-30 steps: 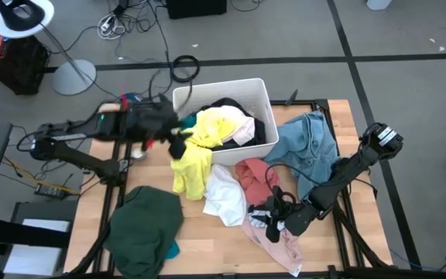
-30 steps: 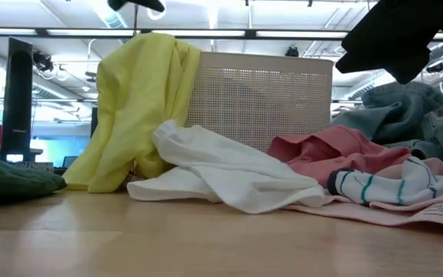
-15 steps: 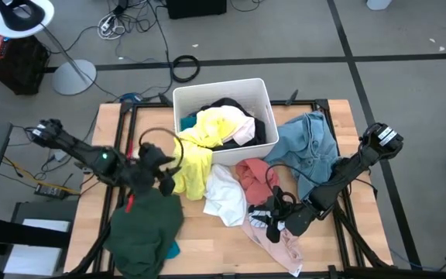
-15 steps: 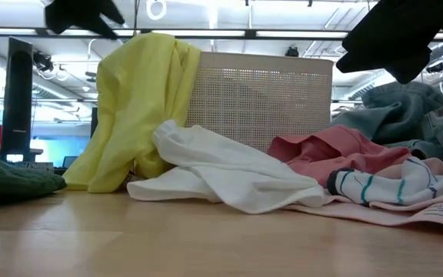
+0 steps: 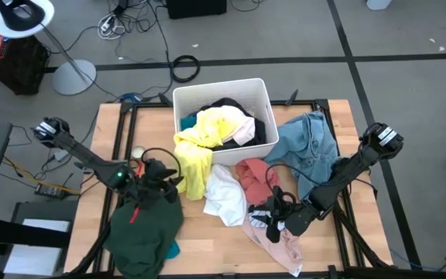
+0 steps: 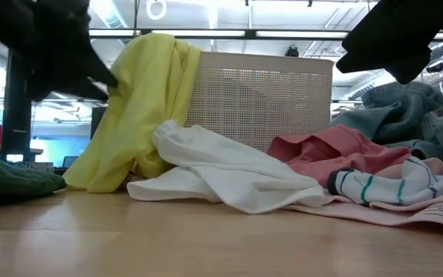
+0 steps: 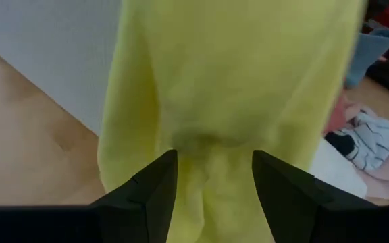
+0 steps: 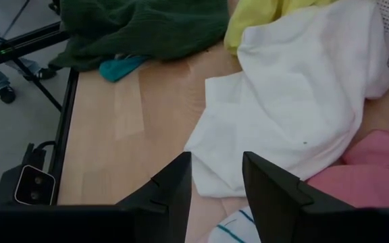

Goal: Sort clothes
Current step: Put the yellow shirt into the white bin

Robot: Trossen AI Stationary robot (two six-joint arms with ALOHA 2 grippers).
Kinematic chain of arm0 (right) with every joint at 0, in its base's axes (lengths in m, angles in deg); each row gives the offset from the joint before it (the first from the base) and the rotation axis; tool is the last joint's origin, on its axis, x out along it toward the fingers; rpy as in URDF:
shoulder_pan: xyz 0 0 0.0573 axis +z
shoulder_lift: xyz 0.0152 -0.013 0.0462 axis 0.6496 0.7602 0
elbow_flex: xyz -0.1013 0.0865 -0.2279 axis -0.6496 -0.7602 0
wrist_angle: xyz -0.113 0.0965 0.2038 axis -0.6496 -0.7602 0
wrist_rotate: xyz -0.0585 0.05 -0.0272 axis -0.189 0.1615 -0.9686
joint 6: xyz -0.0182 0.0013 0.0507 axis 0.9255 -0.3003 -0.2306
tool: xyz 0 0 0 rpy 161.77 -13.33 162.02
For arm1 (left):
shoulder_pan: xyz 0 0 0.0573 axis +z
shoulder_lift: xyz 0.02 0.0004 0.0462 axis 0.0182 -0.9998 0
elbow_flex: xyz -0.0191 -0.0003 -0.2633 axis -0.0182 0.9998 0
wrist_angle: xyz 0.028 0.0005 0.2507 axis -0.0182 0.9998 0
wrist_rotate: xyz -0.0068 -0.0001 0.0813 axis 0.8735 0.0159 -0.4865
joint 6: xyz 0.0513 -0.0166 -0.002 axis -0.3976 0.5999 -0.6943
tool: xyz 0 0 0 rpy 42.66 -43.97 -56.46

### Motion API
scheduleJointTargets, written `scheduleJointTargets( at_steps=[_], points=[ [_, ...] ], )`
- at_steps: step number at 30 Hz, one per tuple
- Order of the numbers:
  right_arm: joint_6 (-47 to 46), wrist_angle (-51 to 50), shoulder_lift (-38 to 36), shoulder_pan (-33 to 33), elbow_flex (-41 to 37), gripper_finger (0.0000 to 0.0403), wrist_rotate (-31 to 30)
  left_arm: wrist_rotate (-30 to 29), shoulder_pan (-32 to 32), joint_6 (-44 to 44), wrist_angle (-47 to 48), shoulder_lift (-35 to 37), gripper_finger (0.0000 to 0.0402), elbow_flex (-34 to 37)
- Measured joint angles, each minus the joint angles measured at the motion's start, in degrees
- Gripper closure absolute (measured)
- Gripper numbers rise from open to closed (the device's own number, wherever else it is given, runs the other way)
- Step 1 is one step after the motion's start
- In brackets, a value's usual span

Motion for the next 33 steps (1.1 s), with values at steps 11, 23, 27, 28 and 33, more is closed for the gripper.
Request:
scheduleJointTargets(
  at_steps=[11, 23, 27, 28, 33],
  points=[
    [-0.15, 0.04, 0.0, -0.07, 0.0, 0.027, 0.0, 2.73, 2.47, 2.84, -21.97, -4.7, 0.0221, 14.28],
    [-0.17, 0.14, 0.02, -0.16, 0.0, 0.027, -0.09, 6.59, 3.06, -12.74, -32.39, -5.73, 0.0398, 8.81],
    [-0.17, 0.21, 0.02, -0.16, 0.0, 0.0271, -0.09, 7.05, 3.22, -23.78, -31.32, -3.51, 0.0399, 1.07],
    [-0.17, 0.35, 0.02, -0.15, 0.0, 0.0271, -0.09, 6.66, 3.54, -26.35, -30.54, -3.2, 0.04, -1.25],
    [-0.17, 0.87, 0.02, -0.17, 0.0, 0.0271, -0.1, 4.68, 7.39, -38.01, -23.3, -2.63, 0.04, -14.38]
  ],
)
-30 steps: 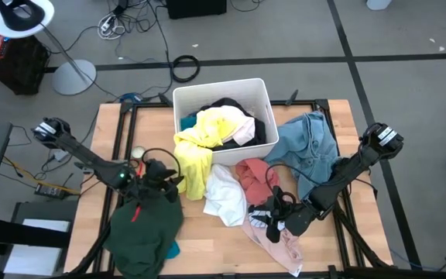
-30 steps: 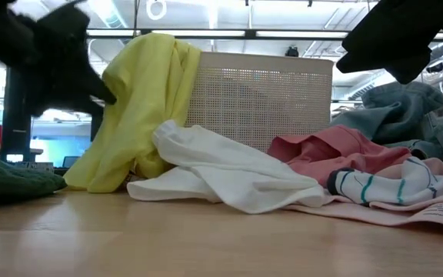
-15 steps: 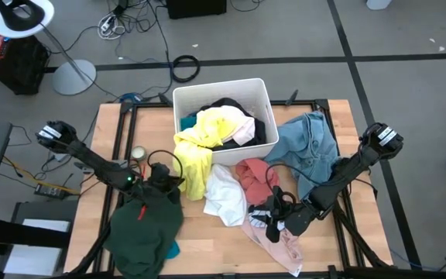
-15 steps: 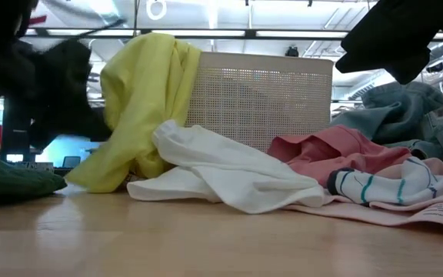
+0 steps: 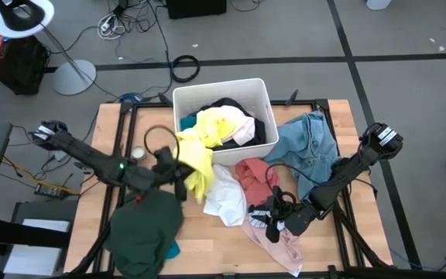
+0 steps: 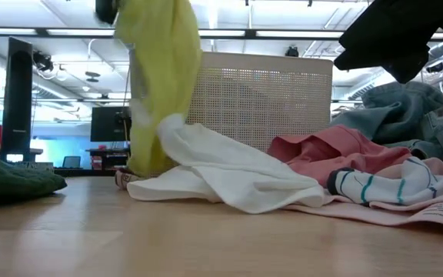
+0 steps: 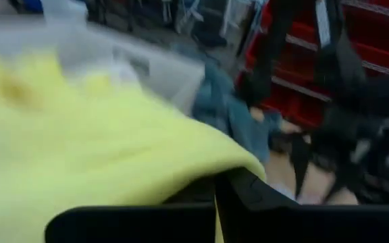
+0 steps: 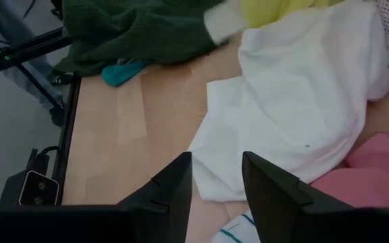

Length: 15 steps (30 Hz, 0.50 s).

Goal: Sort clothes
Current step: Put the yellow shirt into the white bin

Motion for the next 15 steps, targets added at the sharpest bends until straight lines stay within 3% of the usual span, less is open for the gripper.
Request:
scheduleJointTargets(
  at_steps=[5, 15],
  points=[
    [0.0, 0.11, 0.0, 0.0, 0.0, 0.0272, 0.01, -2.2, 7.18, -12.39, 6.93, -0.17, 0.0401, -12.51],
    [0.0, 0.22, 0.0, 0.0, 0.0, 0.0273, 0.01, -1.02, 27.29, -28.28, 4.13, -0.2, 0.0401, -28.07]
  ],
)
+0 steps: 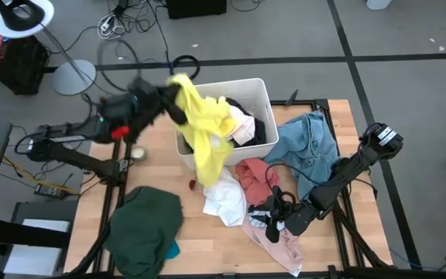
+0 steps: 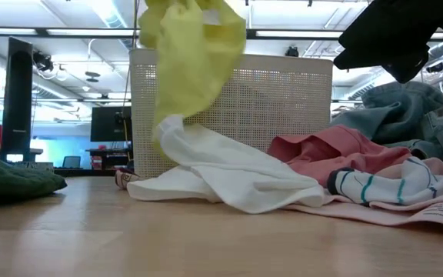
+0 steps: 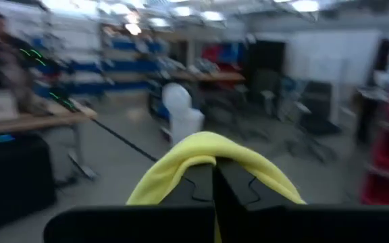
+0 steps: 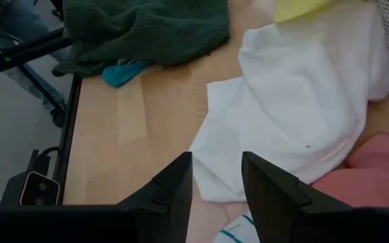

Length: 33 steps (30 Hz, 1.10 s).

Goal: Sort clothes
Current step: Put the yellow shirt into the white bin

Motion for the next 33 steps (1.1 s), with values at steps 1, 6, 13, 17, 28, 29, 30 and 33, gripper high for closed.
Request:
scheduleJointTargets(
  at_steps=[1, 6, 13, 17, 28, 29, 30, 33],
  points=[
    [0.0, -0.06, 0.0, 0.0, 0.0, 0.0274, 0.0, 0.5, 1.74, -1.02, -1.2, 0.0, 0.0401, -1.03],
    [0.34, -0.24, 0.0, 0.0, 0.0, 0.0275, 0.0, 2.52, 8.19, -4.89, -11.8, 0.0, 0.0401, -4.04],
    [1.36, -0.78, 0.0, 0.0, 0.0, 0.0275, 0.02, 14.15, 12.47, -3.7, -8.6, -1.74, 0.0401, -5.15],
    [3.18, -0.87, 0.0, 0.0, 0.0, 0.0275, -0.46, 22.96, 12.38, 3.54, 7.29, -4.94, 0.0401, -5.12],
    [3.5, -1.25, 0.0, -0.58, 0.0, 0.0279, 0.62, 48.39, 12.82, 15.0, 30.58, -18.53, 0.0401, -5.04],
    [3.41, -1.25, 0.0, -0.56, 0.0, 0.0279, 0.66, 44.24, 12.99, 15.01, 32.87, -19.28, 0.0401, -5.04],
    [3.37, -1.28, 0.0, -0.55, 0.0, 0.0279, 0.72, 40.09, 13.35, 15.01, 34.77, -20.01, 0.0401, -5.04],
    [3.34, -1.25, 0.0, -0.57, 0.0, 0.0279, 0.86, 31.24, 14.51, 13.67, 37.29, -21.98, 0.0401, -5.04]
  ],
)
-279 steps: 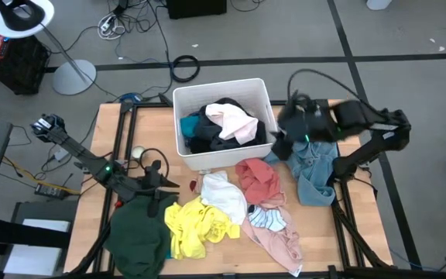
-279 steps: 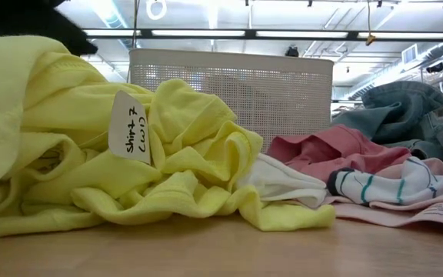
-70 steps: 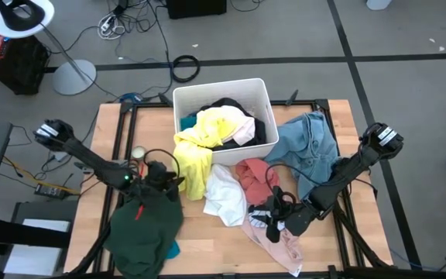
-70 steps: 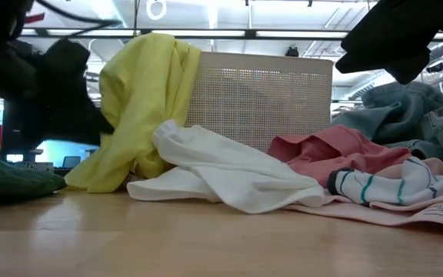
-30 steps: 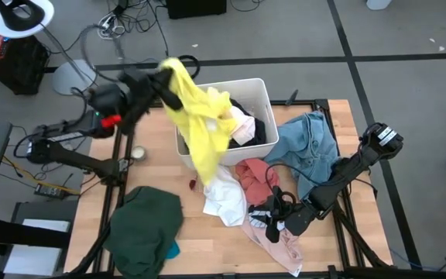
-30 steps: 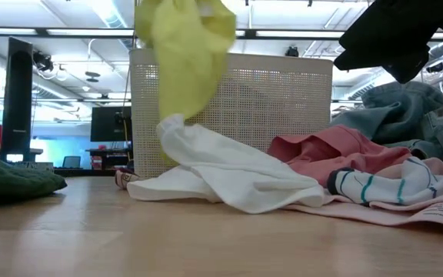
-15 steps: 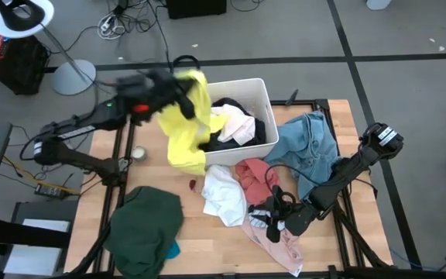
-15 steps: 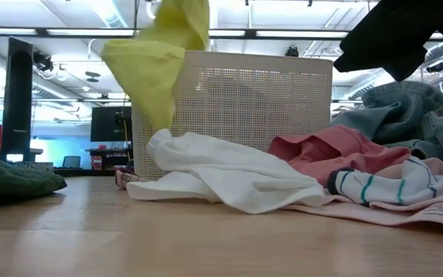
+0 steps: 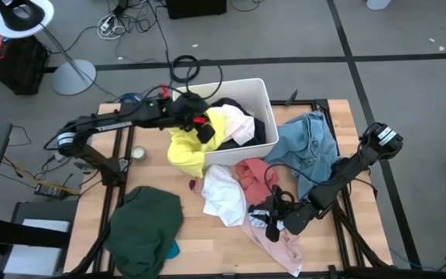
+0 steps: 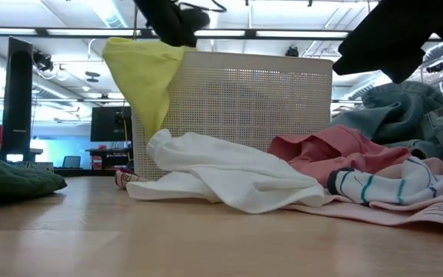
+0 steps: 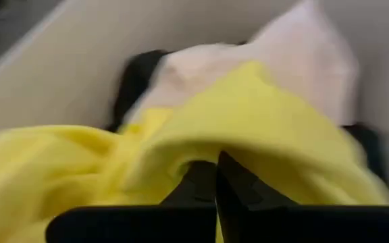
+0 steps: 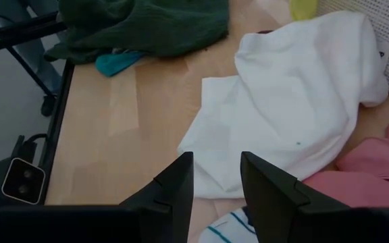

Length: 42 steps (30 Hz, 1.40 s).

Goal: Sort clothes
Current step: Put the yellow shirt into the white bin

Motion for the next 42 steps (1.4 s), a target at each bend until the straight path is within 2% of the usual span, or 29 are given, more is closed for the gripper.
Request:
scheduleJointTargets(
  at_steps=[3, 7, 14, 16, 21, 25, 30, 35, 42],
  points=[
    [0.0, -0.02, 0.0, 0.0, 0.0, 0.0279, 0.04, -1.04, 0.62, -0.28, -1.48, -2.03, 0.0394, -0.02],
    [0.03, -0.04, 0.0, -0.17, 0.0, 0.0281, 0.08, 1.98, 0.83, -0.18, -4.17, -5.54, 0.0376, -0.04],
    [0.0, -0.32, 0.0, -0.2, 0.0, 0.0281, 0.13, 6.08, 2.26, 3.81, -4.25, -13.09, 0.0299, -0.04],
    [-0.01, -0.32, 0.0, -0.2, 0.0, 0.0282, 0.13, 8.89, 3.34, 6.4, -4.25, -15.28, 0.0274, -0.05],
    [0.04, -0.39, 0.0, -0.2, 0.0, 0.0282, 0.15, 20.23, 6.23, 10.23, -4.46, -20.63, 0.0229, -0.17],
    [0.04, -0.4, 0.0, -0.2, 0.0, 0.0283, 0.15, 21.71, 6.84, 9.79, -4.68, -21.99, 0.0215, -0.2],
    [0.07, -0.42, 0.0, -0.2, 0.0, 0.0284, 0.15, 20.84, 6.62, 8.72, -5.14, -18.94, 0.0214, -1.08],
    [0.13, -0.5, 0.0, -0.2, 0.0, 0.0284, 0.15, 20.1, 6.13, 8.05, -5.08, -11.79, 0.0213, -2.95],
    [0.13, -0.72, 0.0, -0.2, 0.02, 0.0286, 0.15, 11.37, 2.05, 7.12, -1.01, 0.45, 0.0213, -3.18]
  ],
)
